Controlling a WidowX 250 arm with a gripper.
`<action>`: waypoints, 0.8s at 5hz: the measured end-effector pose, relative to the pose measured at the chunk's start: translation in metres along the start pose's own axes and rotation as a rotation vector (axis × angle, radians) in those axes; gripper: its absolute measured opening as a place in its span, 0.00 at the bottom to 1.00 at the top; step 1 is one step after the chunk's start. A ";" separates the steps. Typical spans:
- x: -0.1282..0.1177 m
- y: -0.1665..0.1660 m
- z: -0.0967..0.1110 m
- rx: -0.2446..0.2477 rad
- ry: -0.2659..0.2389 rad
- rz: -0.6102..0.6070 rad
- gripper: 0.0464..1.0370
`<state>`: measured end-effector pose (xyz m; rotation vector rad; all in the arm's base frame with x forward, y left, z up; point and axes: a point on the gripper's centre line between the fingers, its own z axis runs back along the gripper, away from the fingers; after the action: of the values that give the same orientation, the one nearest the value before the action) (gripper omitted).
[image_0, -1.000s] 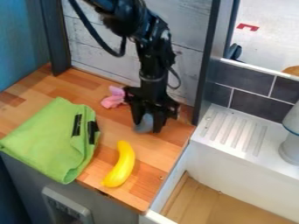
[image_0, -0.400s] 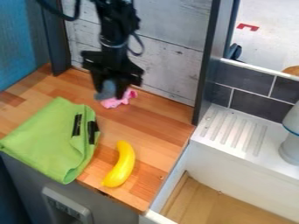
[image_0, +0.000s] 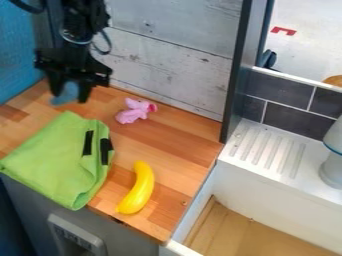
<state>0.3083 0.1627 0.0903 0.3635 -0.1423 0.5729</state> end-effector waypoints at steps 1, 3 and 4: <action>0.013 0.025 -0.015 0.040 0.041 0.075 0.55; 0.049 0.057 -0.058 -0.026 0.007 0.200 0.55; 0.055 0.063 -0.077 -0.048 0.037 0.208 0.55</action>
<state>0.3216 0.2681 0.0500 0.2928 -0.1589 0.7800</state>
